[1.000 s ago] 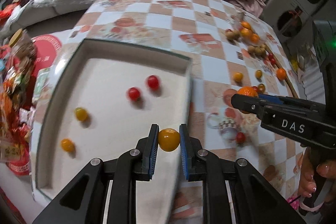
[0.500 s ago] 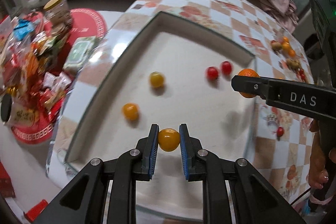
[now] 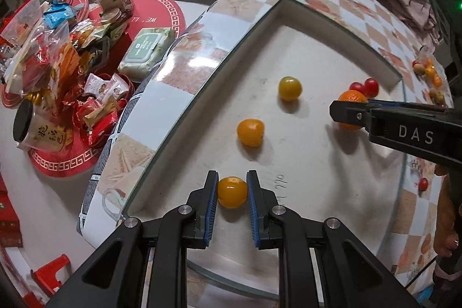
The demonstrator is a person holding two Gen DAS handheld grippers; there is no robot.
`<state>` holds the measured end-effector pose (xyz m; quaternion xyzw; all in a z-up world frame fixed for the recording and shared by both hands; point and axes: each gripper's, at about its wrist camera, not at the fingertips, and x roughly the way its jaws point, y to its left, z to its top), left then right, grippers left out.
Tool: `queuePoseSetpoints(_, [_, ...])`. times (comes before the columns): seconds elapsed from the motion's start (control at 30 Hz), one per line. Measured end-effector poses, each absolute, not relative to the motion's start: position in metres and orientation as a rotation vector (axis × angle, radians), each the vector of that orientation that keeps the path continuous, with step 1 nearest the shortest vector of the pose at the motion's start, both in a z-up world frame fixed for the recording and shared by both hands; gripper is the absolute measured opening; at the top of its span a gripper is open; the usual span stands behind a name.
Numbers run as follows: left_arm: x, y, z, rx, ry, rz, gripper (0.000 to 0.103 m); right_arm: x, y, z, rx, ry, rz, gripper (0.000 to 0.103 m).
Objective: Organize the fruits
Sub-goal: 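Carry the tomato and mandarin into the white tray and open both tools, then move both open tools back toward a red cherry tomato on the table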
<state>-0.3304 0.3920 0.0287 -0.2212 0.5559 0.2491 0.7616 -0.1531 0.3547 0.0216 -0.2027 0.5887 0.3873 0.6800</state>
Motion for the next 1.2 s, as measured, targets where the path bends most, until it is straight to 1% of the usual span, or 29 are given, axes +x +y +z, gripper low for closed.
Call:
queuePoseSetpoints(0.3, [-0.323,0.388,0.023,-0.428,1.242,0.544,0.021,-0.158,0.362,0.016,-0.512,1.291,0.870,0.040])
queuePoseSetpoints(0.37, [-0.323,0.388,0.023,-0.421,1.247,0.551,0.024,-0.159,0.362,0.016,-0.516,1.288,0.874,0.040])
queuePoseSetpoints(0.4, [-0.323,0.388,0.023,-0.412,1.252,0.565,0.032,-0.159,0.361,0.016,-0.514,1.288,0.877,0.041])
queuePoseSetpoints(0.43, [-0.323,0.388,0.024,-0.400,1.255,0.584,0.050,-0.158,0.361,0.016,-0.509,1.292,0.884,0.043])
queuePoseSetpoints(0.47, [-0.323,0.389,0.024,-0.400,1.254,0.589,0.062,-0.158,0.361,0.016,-0.502,1.296,0.892,0.045])
queuePoseSetpoints(0.5, [-0.324,0.389,0.025,-0.409,1.244,0.590,0.069,-0.157,0.362,0.017,-0.499,1.297,0.893,0.048])
queuePoseSetpoints(0.53, [-0.325,0.390,0.026,-0.411,1.236,0.592,0.069,-0.157,0.361,0.017,-0.498,1.298,0.890,0.052])
queuePoseSetpoints(0.7, [-0.322,0.388,0.024,-0.409,1.259,0.585,0.069,-0.153,0.353,0.022,-0.468,1.308,0.895,0.055])
queuePoseSetpoints(0.77, [-0.321,0.386,0.024,-0.406,1.265,0.583,0.069,-0.151,0.349,0.026,-0.452,1.306,0.899,0.062])
queuePoseSetpoints(0.8, [-0.320,0.386,0.025,-0.404,1.266,0.580,0.069,-0.150,0.348,0.029,-0.442,1.304,0.904,0.068])
queuePoseSetpoints(0.93, [-0.315,0.380,0.028,-0.380,1.278,0.570,0.069,-0.145,0.338,0.044,-0.393,1.288,0.908,0.079])
queuePoseSetpoints(1.2, [-0.295,0.362,0.045,-0.312,1.276,0.508,0.069,-0.123,0.299,0.067,-0.271,1.288,0.826,0.080])
